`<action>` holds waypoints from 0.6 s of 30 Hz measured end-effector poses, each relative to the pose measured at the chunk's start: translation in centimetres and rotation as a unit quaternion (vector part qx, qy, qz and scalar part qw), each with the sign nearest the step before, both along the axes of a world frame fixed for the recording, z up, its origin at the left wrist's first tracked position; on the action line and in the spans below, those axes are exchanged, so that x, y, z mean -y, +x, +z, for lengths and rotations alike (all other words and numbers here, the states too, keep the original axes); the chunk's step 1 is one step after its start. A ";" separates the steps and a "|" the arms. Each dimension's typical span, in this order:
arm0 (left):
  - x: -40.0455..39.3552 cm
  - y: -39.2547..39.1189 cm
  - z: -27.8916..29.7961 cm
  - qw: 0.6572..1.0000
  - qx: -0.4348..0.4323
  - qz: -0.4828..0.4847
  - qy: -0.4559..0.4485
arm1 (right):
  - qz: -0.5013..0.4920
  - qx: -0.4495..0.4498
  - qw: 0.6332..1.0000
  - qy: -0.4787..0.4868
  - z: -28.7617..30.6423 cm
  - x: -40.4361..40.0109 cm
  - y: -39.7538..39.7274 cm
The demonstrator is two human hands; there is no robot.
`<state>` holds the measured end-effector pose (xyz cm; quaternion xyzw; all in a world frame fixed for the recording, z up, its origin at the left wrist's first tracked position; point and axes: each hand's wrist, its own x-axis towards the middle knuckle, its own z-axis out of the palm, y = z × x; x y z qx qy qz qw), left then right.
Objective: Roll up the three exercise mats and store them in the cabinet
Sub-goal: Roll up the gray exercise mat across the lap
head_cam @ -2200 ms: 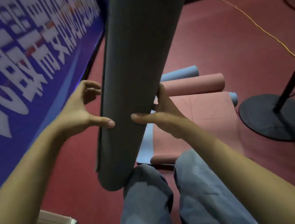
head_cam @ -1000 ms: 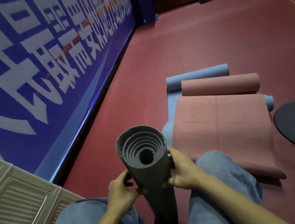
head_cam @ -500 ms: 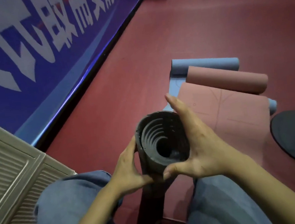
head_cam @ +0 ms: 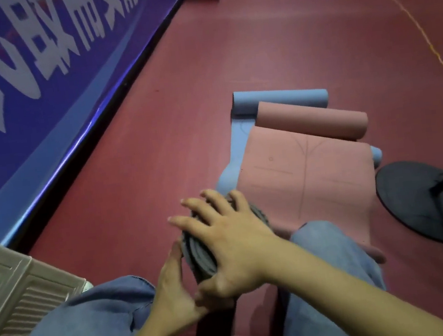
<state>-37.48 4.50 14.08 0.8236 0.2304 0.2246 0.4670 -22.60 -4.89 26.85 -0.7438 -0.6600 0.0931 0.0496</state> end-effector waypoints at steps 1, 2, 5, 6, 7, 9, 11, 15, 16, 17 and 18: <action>0.1 0.2 0.2 1.000 -0.001 0.009 -0.007 | 0.000 0.008 1.000 -0.009 -0.2 -0.2 -0.6; 0.3 0.4 0.7 1.000 0.000 0.018 -0.016 | -0.004 0.014 1.000 -0.013 -0.4 -0.3 -1.1; 0.5 0.5 0.5 0.994 0.018 0.065 -0.081 | -0.009 0.028 1.000 0.005 -0.7 -0.7 -1.5; 0.5 0.4 0.3 0.993 0.025 0.075 -0.093 | -0.005 0.030 0.999 0.012 -0.8 -0.8 -1.4; 0.5 0.2 0.2 0.994 0.031 0.070 -0.081 | 0.001 0.031 0.999 0.011 -0.8 -0.8 -1.2; 0.6 0.1 0.9 0.998 0.022 0.055 -0.033 | 0.004 0.031 0.999 -0.017 -0.6 -0.6 -0.9; 0.8 0.0 1.5 0.999 0.026 0.040 -0.004 | -0.018 0.023 0.998 -0.058 -0.1 -0.1 -0.6; 1.1 0.9 1.6 0.998 0.034 0.045 -0.019 | -0.021 0.057 0.995 -0.085 1.6 0.2 0.1; 1.2 1.2 1.9 0.998 0.036 0.052 -0.019 | -0.009 0.070 0.995 -0.077 2.2 -0.1 0.5; 1.3 1.4 2.5 0.997 0.036 0.061 -0.020 | 0.001 0.080 0.995 -0.067 2.8 -0.3 0.9; 1.3 1.6 3.1 0.997 0.035 0.068 -0.020 | 0.008 0.088 0.995 -0.055 3.3 -0.5 1.2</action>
